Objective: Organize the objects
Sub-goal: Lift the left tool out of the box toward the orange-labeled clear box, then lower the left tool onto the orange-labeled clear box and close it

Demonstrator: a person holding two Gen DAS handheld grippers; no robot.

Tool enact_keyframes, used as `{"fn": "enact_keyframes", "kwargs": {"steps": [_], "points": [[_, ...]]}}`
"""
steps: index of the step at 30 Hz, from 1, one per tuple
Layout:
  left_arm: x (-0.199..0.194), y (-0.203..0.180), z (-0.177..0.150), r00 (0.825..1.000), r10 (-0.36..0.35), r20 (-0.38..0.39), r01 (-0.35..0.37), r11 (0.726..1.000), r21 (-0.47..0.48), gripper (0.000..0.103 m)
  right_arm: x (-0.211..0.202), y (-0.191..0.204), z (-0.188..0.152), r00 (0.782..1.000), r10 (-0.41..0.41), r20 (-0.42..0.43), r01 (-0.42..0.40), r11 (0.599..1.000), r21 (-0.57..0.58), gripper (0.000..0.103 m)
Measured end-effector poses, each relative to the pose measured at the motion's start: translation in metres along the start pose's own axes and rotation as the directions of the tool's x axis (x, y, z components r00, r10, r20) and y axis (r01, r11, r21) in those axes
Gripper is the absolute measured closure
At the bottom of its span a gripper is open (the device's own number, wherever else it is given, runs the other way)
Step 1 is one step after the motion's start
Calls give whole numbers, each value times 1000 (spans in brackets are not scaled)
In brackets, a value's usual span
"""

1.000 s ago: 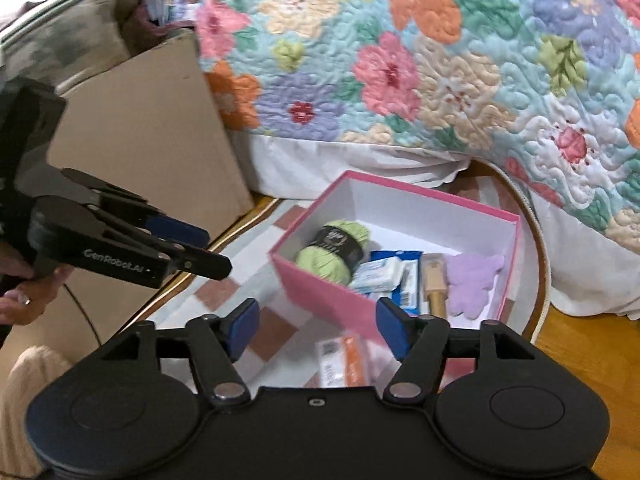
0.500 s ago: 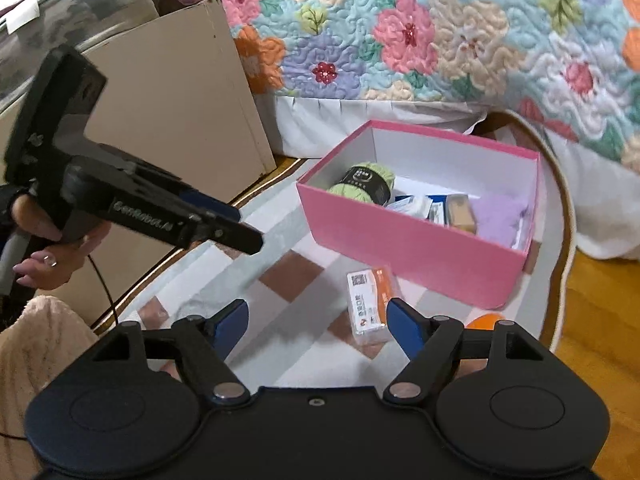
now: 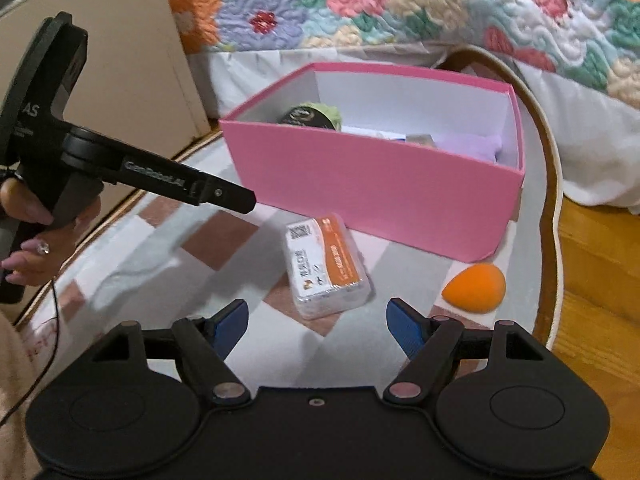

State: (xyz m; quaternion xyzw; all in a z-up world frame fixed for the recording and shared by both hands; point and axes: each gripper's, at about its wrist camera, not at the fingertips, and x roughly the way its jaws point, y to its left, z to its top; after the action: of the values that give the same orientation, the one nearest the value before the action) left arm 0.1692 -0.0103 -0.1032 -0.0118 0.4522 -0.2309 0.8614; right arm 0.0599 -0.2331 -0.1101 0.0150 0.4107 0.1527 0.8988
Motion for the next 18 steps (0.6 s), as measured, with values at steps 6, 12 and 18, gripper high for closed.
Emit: {"fn": "enact_keyframes", "kwargs": {"steps": [6,12,18], "points": [[31,14,-8,999,-50,-9,49,994,-93,52,23,-4,-6,1000,-6,-15,6,1000,30,23],[41,19,-9,992,-126,16,127,986,-104,52,40,2,-7,999,-3,-45,3,1000,11,23],[45,23,-7,970,-242,18,242,961,-135,57,49,11,-9,998,8,-66,-8,1000,2,23]]}}
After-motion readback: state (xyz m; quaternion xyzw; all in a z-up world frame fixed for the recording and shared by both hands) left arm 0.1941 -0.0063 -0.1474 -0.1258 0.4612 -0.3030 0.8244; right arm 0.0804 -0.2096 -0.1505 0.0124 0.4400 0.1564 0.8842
